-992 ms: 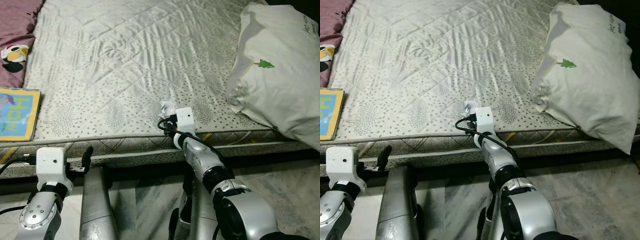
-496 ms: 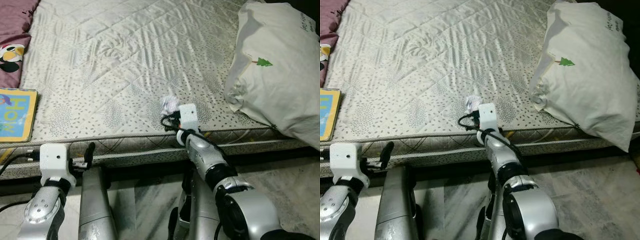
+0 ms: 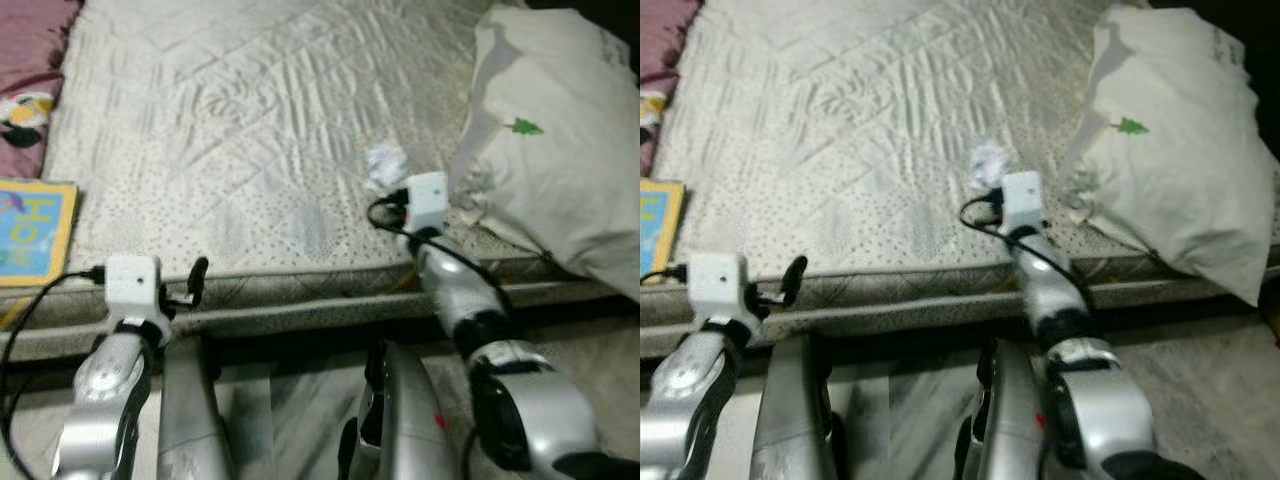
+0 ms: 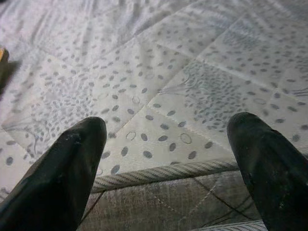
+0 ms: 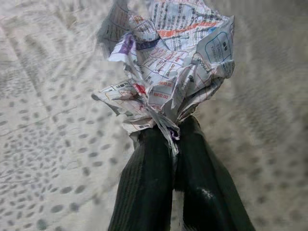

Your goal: Clean up the room

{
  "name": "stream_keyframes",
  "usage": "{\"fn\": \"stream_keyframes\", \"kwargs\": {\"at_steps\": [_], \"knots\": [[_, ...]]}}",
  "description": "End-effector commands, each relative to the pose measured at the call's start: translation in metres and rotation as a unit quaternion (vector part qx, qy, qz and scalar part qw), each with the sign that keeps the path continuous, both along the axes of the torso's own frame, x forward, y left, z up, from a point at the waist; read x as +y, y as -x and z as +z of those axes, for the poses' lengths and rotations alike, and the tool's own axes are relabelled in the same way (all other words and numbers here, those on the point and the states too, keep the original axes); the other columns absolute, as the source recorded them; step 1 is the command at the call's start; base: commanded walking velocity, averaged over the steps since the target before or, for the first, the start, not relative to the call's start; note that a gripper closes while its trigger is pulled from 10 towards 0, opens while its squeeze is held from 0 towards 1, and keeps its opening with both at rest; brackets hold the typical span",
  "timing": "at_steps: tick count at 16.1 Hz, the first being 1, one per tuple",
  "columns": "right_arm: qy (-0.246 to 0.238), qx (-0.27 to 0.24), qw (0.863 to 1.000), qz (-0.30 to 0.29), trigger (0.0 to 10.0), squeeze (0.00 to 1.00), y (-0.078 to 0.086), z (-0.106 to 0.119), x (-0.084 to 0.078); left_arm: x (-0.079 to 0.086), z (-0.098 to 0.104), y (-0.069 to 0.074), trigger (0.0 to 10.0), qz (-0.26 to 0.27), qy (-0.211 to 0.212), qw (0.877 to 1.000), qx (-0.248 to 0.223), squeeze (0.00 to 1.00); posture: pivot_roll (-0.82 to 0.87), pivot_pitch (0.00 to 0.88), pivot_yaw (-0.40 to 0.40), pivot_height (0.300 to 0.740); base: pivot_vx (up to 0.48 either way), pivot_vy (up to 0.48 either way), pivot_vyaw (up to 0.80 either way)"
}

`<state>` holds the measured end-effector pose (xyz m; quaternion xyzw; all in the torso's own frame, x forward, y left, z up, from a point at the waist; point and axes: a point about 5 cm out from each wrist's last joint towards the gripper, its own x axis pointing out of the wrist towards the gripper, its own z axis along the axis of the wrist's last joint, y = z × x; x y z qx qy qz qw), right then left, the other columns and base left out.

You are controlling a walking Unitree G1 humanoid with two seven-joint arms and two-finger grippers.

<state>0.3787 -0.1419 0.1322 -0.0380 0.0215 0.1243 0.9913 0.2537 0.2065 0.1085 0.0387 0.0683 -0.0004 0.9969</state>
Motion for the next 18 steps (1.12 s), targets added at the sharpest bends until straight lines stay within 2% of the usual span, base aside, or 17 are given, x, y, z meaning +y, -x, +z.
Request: {"fn": "stream_keyframes", "kwargs": {"at_steps": [1, 2, 3, 5, 6, 7, 8, 9, 10, 11, 14, 18], "knots": [[0.023, -0.013, 1.000, 0.015, 0.0, 0.00, 0.003, 0.001, -0.004, -0.002, -0.010, -0.002, 10.0, -0.004, 0.006, 1.000, 0.020, 0.00, 0.03, 0.047, -0.073, 0.517, 0.000, 0.000, 0.00], [0.043, -0.019, 0.998, 0.040, 0.0, 0.00, 0.009, -0.001, -0.004, -0.004, -0.013, -0.004, 10.0, -0.006, 0.004, 1.000, 0.021, 0.00, 0.01, 0.028, -0.063, 0.517, 0.000, 0.000, 0.00], [0.051, -0.018, 0.997, 0.058, 10.0, 0.00, 0.018, -0.005, -0.005, -0.006, -0.016, -0.006, 10.0, -0.006, 0.004, 1.000, 0.021, 0.00, 0.00, 0.000, -0.047, 0.517, 0.000, 0.000, 0.00], [0.046, 0.001, 0.997, 0.070, 10.0, 0.00, 0.036, -0.017, -0.008, -0.006, -0.020, -0.009, 10.0, -0.008, 0.027, 0.999, 0.017, 0.00, -0.03, 0.000, -0.031, 0.517, 0.000, 0.000, 0.00], [0.052, -0.002, 0.998, 0.044, 10.0, 0.00, 0.048, -0.023, -0.011, -0.005, -0.023, -0.009, 10.0, 0.014, 0.027, 0.999, 0.019, 0.00, -0.04, 0.000, -0.031, 0.517, 0.000, 0.000, 0.00], [0.052, -0.018, 0.998, 0.027, 10.0, 0.00, 0.054, -0.024, -0.013, -0.004, -0.024, -0.009, 10.0, 0.016, 0.019, 1.000, 0.016, 0.00, -0.04, 0.000, -0.034, 0.517, 0.000, 0.000, 0.00], [0.024, -0.017, 1.000, 0.006, 10.0, 0.00, 0.062, -0.028, -0.013, -0.003, -0.024, -0.008, 10.0, 0.015, 0.018, 1.000, 0.007, 0.00, -0.03, 0.000, -0.040, 0.517, 0.000, 0.000, 0.00], [0.034, -0.022, 0.999, -0.011, 10.0, 0.00, 0.066, -0.030, -0.014, -0.002, -0.023, -0.007, 10.0, 0.015, 0.017, 1.000, 0.002, 0.00, -0.03, 0.000, -0.044, 0.517, 0.000, 0.000, 0.00], [0.038, -0.024, 0.998, -0.039, 10.0, 0.00, 0.076, -0.033, -0.021, 0.000, -0.017, -0.009, 10.0, 0.013, 0.020, 1.000, -0.012, 0.00, -0.01, 0.000, -0.057, 0.517, 0.000, 0.000, 0.00], [0.015, -0.020, 0.995, -0.094, 10.0, 0.00, 0.085, -0.033, -0.033, 0.003, -0.012, -0.011, 10.0, 0.023, 0.018, 0.999, -0.025, 0.00, -0.01, 0.000, -0.064, 0.517, 0.000, 0.000, 0.00], [-0.036, -0.016, 0.990, -0.135, 10.0, 0.00, 0.098, -0.026, -0.037, 0.008, -0.016, -0.007, 10.0, 0.034, 0.019, 0.999, -0.024, 0.00, -0.03, 0.000, -0.047, 0.517, 0.000, 0.000, 0.00], [-0.045, -0.029, 0.992, -0.112, 10.0, 0.00, 0.102, -0.019, -0.031, -0.009, -0.026, -0.003, 10.0, -0.001, 0.026, 1.000, -0.006, 0.00, -0.04, 0.000, -0.042, 0.517, 0.000, 0.000, 0.00]]}}
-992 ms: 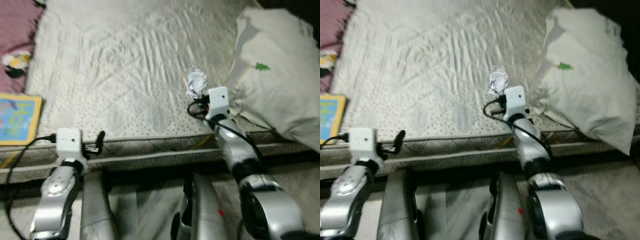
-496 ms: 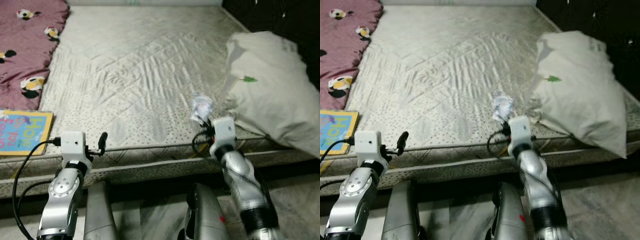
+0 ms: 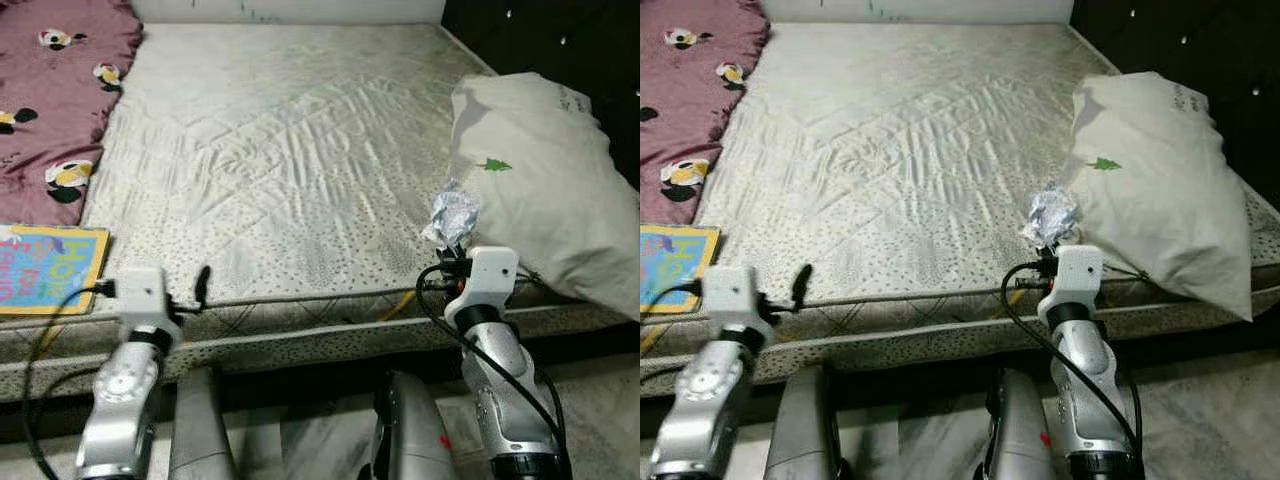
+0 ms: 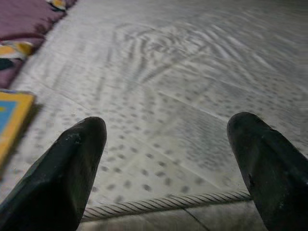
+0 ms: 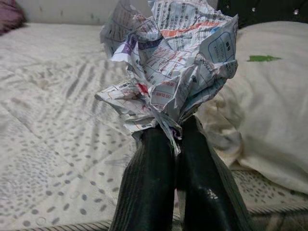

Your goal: Clean up the room

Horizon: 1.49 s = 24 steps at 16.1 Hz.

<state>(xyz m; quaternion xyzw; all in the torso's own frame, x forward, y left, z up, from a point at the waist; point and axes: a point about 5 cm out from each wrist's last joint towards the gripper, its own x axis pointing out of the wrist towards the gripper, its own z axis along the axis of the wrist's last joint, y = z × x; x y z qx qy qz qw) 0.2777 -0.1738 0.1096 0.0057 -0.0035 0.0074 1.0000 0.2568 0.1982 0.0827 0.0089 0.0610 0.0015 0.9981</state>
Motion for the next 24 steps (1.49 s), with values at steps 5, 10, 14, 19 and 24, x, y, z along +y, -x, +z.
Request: {"fn": "stream_keyframes", "kwargs": {"at_steps": [5, 10, 14, 19, 24], "knots": [[-0.024, 0.002, 1.000, 0.004, 10.0, 0.00, -0.007, 0.014, 0.003, 0.001, 0.004, -0.002, 10.0, 0.006, -0.004, 1.000, -0.010, 0.00, -0.02, 0.000, -0.055, 0.561, 0.000, 0.000, 0.00], [-0.024, 0.006, 1.000, 0.007, 10.0, 0.00, -0.007, 0.014, 0.005, 0.000, 0.002, -0.002, 10.0, 0.002, -0.007, 1.000, -0.009, 0.00, -0.03, 0.000, -0.056, 0.604, 0.000, 0.000, 0.00], [-0.025, 0.011, 1.000, 0.007, 10.0, 0.00, -0.009, 0.015, 0.005, -0.003, 0.002, -0.002, 10.0, -0.001, -0.005, 1.000, -0.009, 0.00, -0.03, 0.000, -0.060, 0.633, 0.000, 0.000, 0.00], [-0.026, 0.011, 1.000, 0.007, 10.0, 0.00, -0.011, 0.016, 0.005, -0.006, -0.001, -0.006, 10.0, 0.001, 0.003, 1.000, -0.002, 0.00, -0.02, 0.000, -0.061, 0.691, 0.000, 0.000, 0.00], [-0.024, 0.011, 1.000, 0.006, 10.0, 0.00, -0.012, 0.016, 0.004, -0.008, 0.000, -0.007, 10.0, -0.002, -0.003, 1.000, -0.001, 0.00, -0.02, 0.000, -0.061, 0.740, 0.000, 0.000, 0.00]]}}
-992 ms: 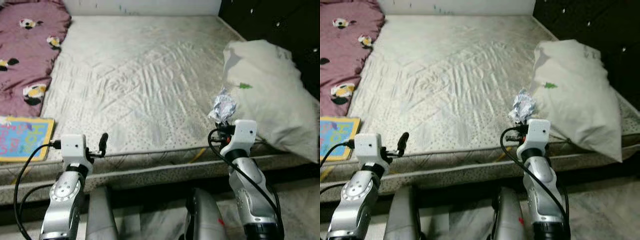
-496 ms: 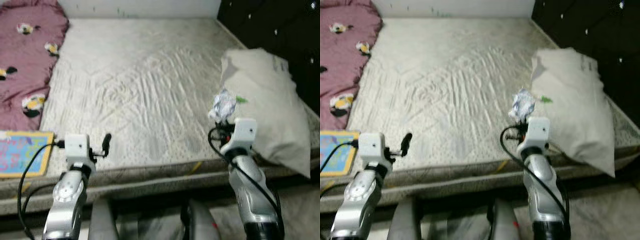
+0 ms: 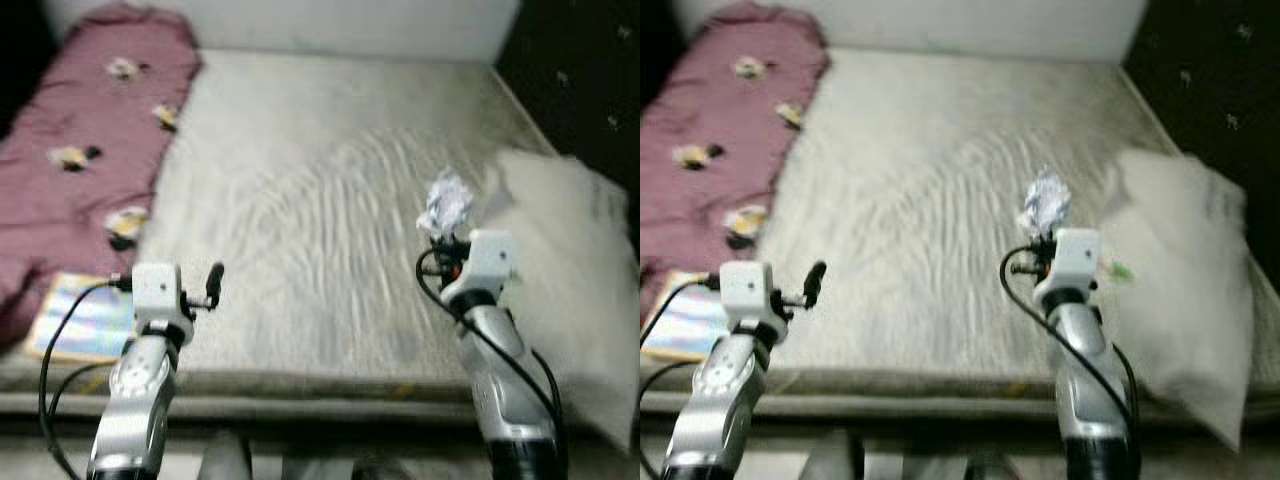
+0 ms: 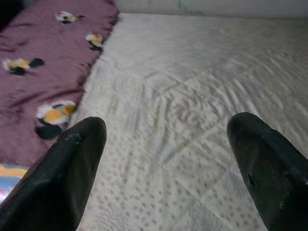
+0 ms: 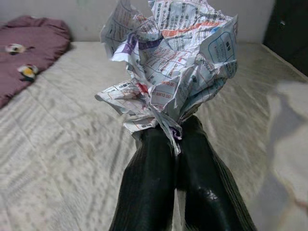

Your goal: Clean up the room

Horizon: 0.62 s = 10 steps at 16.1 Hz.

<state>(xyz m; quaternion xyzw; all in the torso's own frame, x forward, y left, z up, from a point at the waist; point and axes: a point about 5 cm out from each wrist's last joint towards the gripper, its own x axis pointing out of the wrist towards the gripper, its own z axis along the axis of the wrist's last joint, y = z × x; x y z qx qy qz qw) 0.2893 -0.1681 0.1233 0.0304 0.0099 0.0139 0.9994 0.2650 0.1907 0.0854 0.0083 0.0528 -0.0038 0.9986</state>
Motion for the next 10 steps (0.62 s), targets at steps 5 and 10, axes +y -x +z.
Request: {"fn": "stream_keyframes", "kwargs": {"at_steps": [5, 10], "knots": [[0.000, 0.007, 1.000, -0.006, 10.0, 0.00, 0.0047, -0.0029, -0.0024, 0.0015, -0.0044, 0.0002, 10.0, -0.002, 0.003, 1.000, 0.011, 0.00, -0.03, 0.000, -0.059, 0.740, 0.000, 0.000, 0.00], [0.004, 0.012, 1.000, -0.001, 10.0, 0.00, 0.0067, -0.0060, 0.0000, 0.0026, -0.0041, -0.0025, 10.0, -0.001, 0.005, 1.000, 0.011, 0.00, -0.03, 0.000, -0.067, 0.740, 0.000, 0.000, 0.00]]}}
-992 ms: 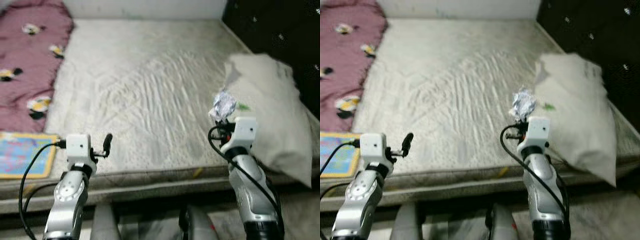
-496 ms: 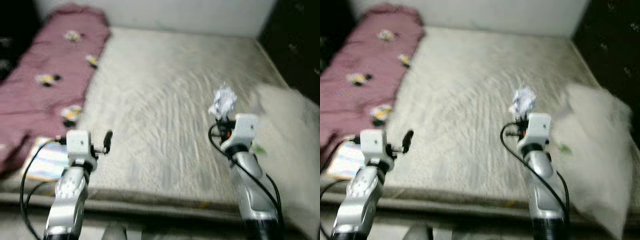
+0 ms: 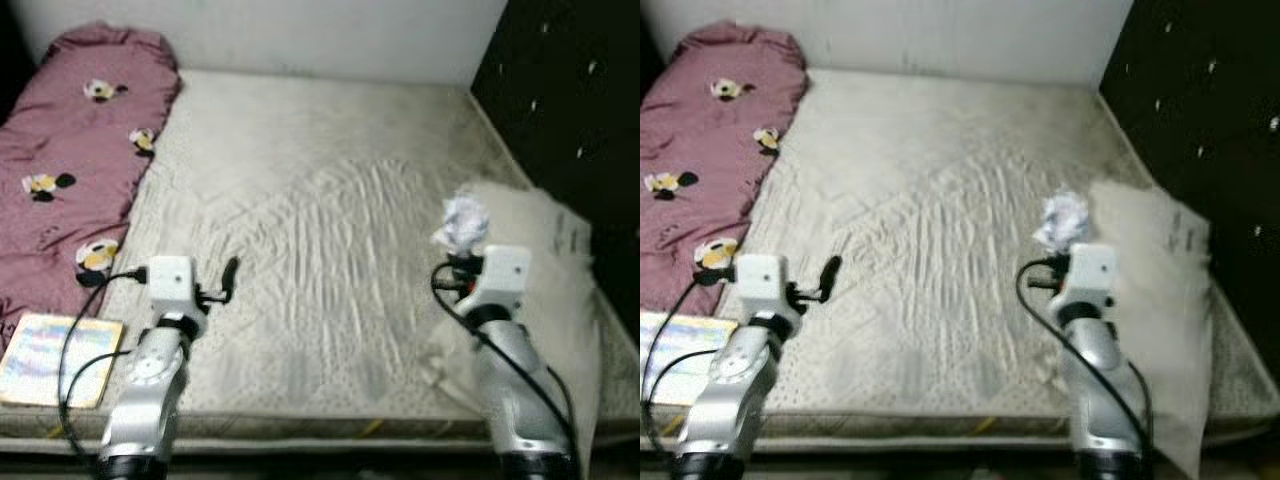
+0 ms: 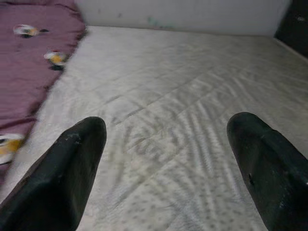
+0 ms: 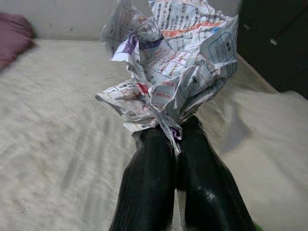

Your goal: Clean up the room

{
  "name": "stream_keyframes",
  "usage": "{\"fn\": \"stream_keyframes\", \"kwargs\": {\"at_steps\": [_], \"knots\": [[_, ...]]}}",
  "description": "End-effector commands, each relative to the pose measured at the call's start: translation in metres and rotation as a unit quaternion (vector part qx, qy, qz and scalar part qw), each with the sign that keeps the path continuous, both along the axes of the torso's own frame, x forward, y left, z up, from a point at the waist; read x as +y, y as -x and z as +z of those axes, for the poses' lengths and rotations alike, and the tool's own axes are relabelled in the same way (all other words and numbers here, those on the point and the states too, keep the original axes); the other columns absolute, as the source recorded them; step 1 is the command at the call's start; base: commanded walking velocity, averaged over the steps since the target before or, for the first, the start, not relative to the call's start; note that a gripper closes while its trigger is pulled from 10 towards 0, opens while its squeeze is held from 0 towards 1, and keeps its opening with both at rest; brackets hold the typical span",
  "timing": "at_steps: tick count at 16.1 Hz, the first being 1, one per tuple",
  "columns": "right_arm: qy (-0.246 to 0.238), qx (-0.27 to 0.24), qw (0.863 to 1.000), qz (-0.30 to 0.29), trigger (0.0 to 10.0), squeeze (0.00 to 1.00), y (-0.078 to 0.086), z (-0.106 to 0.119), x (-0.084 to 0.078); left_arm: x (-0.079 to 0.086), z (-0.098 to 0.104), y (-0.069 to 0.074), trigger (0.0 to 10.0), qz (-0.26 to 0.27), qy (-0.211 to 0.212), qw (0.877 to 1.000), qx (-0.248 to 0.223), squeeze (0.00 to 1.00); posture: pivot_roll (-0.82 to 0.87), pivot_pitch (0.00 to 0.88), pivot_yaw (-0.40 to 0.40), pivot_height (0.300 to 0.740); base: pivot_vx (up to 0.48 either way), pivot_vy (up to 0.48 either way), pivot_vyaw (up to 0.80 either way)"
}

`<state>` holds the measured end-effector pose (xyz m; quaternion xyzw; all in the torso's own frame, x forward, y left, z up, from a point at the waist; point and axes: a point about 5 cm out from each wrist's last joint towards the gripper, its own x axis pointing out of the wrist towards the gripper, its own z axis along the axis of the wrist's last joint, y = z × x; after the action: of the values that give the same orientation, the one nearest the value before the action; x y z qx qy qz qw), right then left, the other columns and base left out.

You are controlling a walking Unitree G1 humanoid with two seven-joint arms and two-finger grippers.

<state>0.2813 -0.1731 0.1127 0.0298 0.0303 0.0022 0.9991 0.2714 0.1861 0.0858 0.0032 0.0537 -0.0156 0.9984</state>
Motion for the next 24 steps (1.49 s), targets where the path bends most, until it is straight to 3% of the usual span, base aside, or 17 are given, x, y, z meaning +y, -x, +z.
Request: {"fn": "stream_keyframes", "kwargs": {"at_steps": [1, 6, 8, 10, 13, 16, 20, 24], "knots": [[-0.002, -0.002, 1.000, 0.006, 10.0, 0.00, -0.001, 0.003, 0.004, 0.007, -0.005, 0.005, 10.0, 0.011, 0.001, 1.000, 0.011, 0.00, -0.03, 0.000, -0.067, 0.740, 0.000, 0.000, 0.00], [0.024, 0.026, 0.999, -0.013, 10.0, 0.00, -0.001, -0.007, 0.001, 0.007, -0.007, 0.005, 10.0, 0.013, 0.002, 1.000, 0.013, 0.00, -0.03, 0.000, -0.069, 0.740, 0.000, 0.366, 0.00], [0.011, 0.020, 0.999, 0.026, 10.0, 0.00, 0.003, -0.009, 0.009, 0.010, -0.007, 0.007, 10.0, 0.016, 0.002, 1.000, 0.011, 0.00, -0.03, 0.000, -0.070, 0.740, 0.000, 0.480, 0.00], [0.002, 0.030, 0.999, 0.017, 10.0, 0.00, 0.009, -0.013, 0.004, 0.009, -0.005, 0.009, 10.0, -0.003, -0.024, 1.000, 0.004, 0.00, -0.02, 0.000, -0.071, 0.740, 0.000, 0.480, 0.00], [0.010, 0.032, 0.999, 0.020, 10.0, 0.00, 0.018, -0.015, -0.003, 0.012, -0.011, 0.016, 10.0, -0.011, -0.020, 0.999, 0.026, 0.00, -0.03, 0.000, -0.070, 0.740, 0.000, 0.480, 0.00], [0.004, 0.020, 0.999, 0.044, 10.0, 0.00, 0.012, -0.010, 0.004, 0.012, -0.006, 0.010, 10.0, -0.013, -0.025, 0.999, 0.018, 0.00, -0.02, 0.000, -0.071, 0.740, 0.000, 0.480, 0.00], [0.000, 0.027, 0.998, 0.050, 10.0, 0.00, 0.014, -0.016, 0.010, 0.018, -0.007, 0.018, 10.0, 0.008, -0.013, 1.000, 0.024, 0.00, -0.02, 0.000, -0.056, 0.740, 0.000, 0.480, 0.00], [-0.003, 0.040, 0.998, 0.051, 10.0, 0.00, 0.015, -0.020, 0.008, 0.011, -0.011, 0.018, 10.0, -0.001, -0.004, 1.000, 0.029, 0.00, -0.03, 0.000, -0.070, 0.740, 0.000, 0.455, -0.80]]}}
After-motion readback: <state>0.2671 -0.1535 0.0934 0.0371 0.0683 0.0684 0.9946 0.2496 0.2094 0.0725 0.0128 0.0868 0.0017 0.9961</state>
